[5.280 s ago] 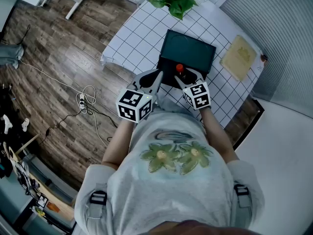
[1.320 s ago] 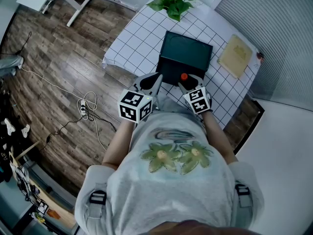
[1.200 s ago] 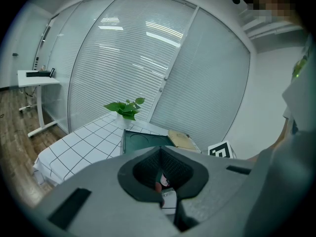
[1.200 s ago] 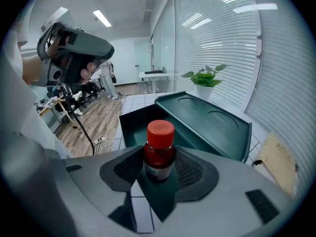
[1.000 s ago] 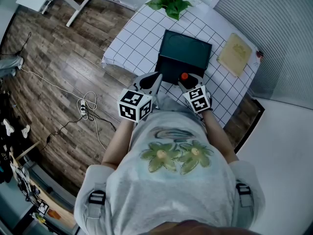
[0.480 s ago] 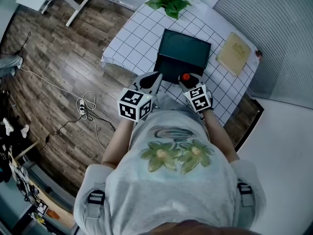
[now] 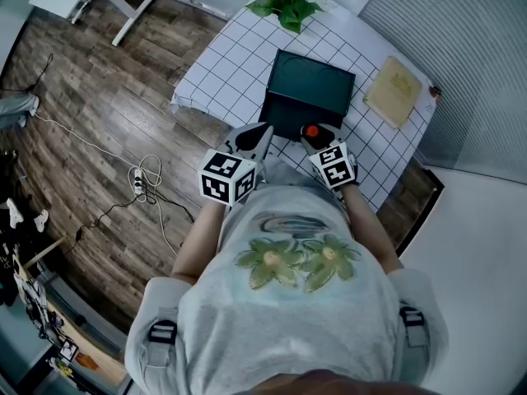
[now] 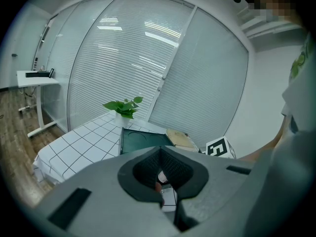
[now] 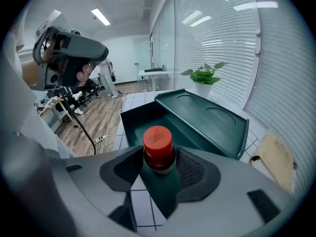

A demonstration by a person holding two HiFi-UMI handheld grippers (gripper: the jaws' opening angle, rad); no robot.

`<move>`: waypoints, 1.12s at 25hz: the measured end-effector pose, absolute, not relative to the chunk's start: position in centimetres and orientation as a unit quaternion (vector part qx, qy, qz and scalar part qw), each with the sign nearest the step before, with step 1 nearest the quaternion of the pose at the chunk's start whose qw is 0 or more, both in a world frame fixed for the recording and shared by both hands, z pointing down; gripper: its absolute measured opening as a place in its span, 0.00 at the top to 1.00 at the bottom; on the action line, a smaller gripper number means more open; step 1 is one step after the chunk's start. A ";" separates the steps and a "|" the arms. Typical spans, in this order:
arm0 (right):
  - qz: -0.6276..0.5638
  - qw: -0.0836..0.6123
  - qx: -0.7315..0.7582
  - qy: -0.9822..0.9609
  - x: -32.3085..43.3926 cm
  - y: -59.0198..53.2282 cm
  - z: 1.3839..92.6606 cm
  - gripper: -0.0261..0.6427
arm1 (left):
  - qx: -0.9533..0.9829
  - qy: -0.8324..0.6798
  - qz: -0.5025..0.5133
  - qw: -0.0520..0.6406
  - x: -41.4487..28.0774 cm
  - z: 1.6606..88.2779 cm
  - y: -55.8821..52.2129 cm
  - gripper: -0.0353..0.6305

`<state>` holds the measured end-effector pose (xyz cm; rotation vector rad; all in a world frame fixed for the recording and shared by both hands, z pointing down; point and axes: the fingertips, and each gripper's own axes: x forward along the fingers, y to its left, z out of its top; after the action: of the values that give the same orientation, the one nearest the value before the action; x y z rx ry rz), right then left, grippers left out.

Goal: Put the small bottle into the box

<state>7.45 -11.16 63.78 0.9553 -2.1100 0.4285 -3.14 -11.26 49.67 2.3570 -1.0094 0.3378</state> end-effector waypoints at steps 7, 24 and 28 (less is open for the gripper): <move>0.166 0.381 0.381 -0.826 7.7 -10.7 63.1 0.66 | 0.878 -0.376 0.121 0.271 -3.2 49.4 -10.8 0.94; 0.185 0.319 0.454 -0.812 9.6 -8.4 59.1 0.81 | 0.883 -0.367 0.120 0.267 -2.8 49.1 -8.3 0.94; 0.174 0.295 0.465 -0.817 10.0 -7.8 57.3 0.92 | 0.883 -0.366 0.118 0.268 -2.6 49.0 -7.4 0.94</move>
<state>9.96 -7.75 57.31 1.2365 -2.1738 0.4645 -2.55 -7.42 49.05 2.3828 -0.9880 0.3176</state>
